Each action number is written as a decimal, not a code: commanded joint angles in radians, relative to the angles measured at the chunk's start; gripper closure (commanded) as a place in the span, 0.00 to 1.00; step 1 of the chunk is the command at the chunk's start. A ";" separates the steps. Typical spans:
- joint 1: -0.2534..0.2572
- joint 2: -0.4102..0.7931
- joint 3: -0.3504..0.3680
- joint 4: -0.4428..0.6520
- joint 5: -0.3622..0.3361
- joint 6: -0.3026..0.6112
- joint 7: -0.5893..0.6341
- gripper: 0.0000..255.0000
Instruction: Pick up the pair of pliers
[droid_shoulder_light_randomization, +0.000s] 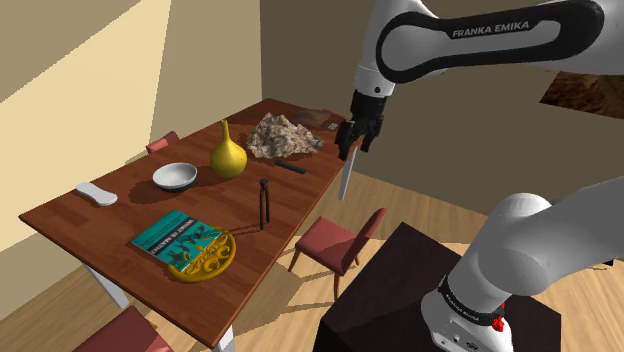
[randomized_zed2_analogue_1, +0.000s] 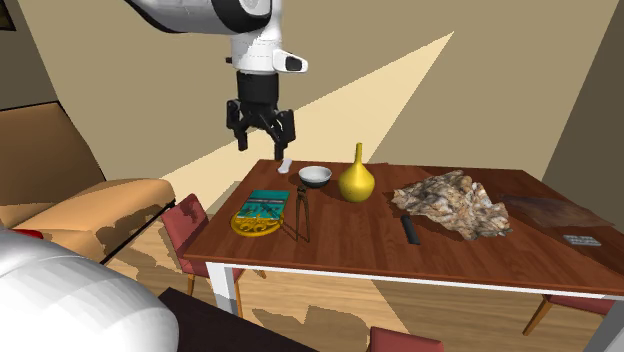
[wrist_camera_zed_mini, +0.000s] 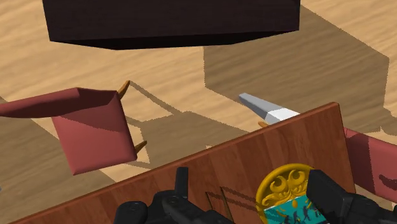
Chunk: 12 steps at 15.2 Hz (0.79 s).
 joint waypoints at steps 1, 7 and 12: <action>0.002 0.065 0.013 0.009 0.000 0.066 0.012 0.00; 0.004 0.281 0.048 0.070 -0.013 0.245 0.054 0.00; 0.005 0.471 0.071 0.159 -0.044 0.363 0.098 0.00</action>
